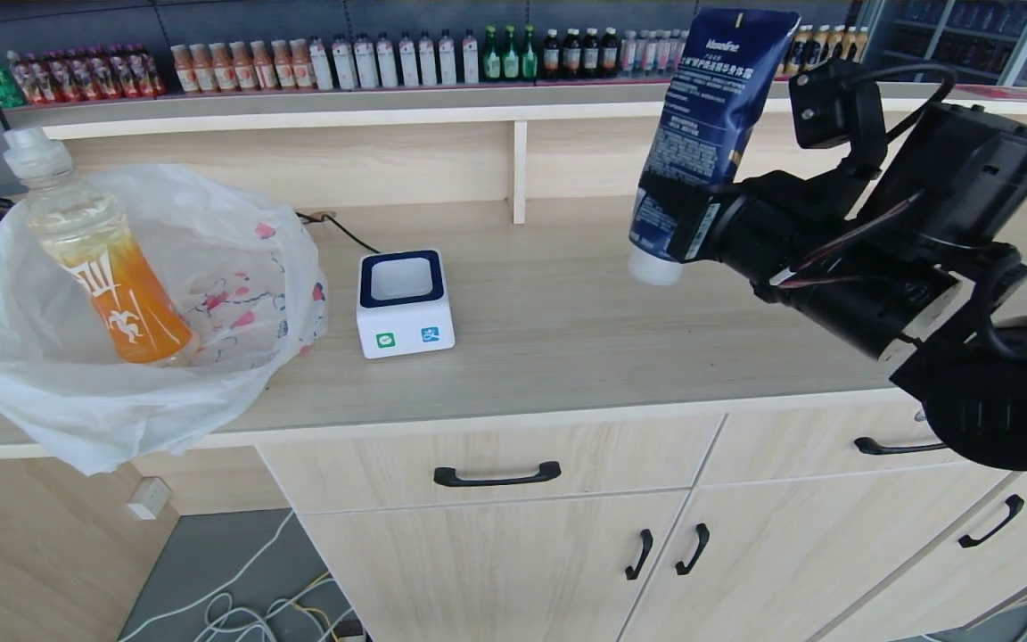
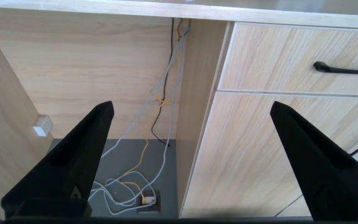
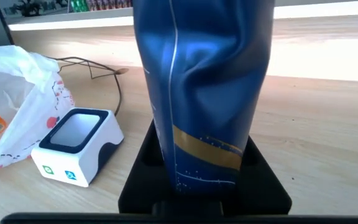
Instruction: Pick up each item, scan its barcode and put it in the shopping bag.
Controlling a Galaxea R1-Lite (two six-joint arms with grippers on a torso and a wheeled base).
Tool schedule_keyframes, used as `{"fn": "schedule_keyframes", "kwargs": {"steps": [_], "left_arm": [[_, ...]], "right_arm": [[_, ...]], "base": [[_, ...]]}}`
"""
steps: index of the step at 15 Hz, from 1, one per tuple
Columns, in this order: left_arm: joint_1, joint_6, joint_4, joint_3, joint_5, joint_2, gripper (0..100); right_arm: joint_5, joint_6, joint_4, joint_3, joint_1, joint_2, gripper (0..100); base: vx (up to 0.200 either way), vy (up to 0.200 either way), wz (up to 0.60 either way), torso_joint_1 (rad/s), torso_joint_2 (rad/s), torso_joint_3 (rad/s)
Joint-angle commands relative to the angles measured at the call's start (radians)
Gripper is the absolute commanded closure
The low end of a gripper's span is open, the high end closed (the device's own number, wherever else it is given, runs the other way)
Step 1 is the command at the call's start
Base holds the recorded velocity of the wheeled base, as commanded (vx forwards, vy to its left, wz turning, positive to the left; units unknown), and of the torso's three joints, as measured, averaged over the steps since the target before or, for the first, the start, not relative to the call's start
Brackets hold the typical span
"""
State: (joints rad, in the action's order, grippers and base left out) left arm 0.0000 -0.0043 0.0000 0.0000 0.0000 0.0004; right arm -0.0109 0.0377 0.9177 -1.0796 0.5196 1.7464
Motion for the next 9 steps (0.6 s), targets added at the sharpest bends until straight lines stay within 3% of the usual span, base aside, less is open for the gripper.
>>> {"fn": "schedule_keyframes", "kwargs": {"steps": [1,9], "left_arm": [[0.000,0.000,0.000,0.000,0.000,0.000,0],[0.000,0.000,0.000,0.000,0.000,0.000,0]], "right_arm": [[0.000,-0.002,0.000,0.101,0.005,-0.148,100],[0.000,-0.018,-0.005,0.310,0.091,-0.396,100]], "base": [[0.000,0.000,0.00,0.000,0.00,0.000],[0.000,0.000,0.00,0.000,0.00,0.000]]}}
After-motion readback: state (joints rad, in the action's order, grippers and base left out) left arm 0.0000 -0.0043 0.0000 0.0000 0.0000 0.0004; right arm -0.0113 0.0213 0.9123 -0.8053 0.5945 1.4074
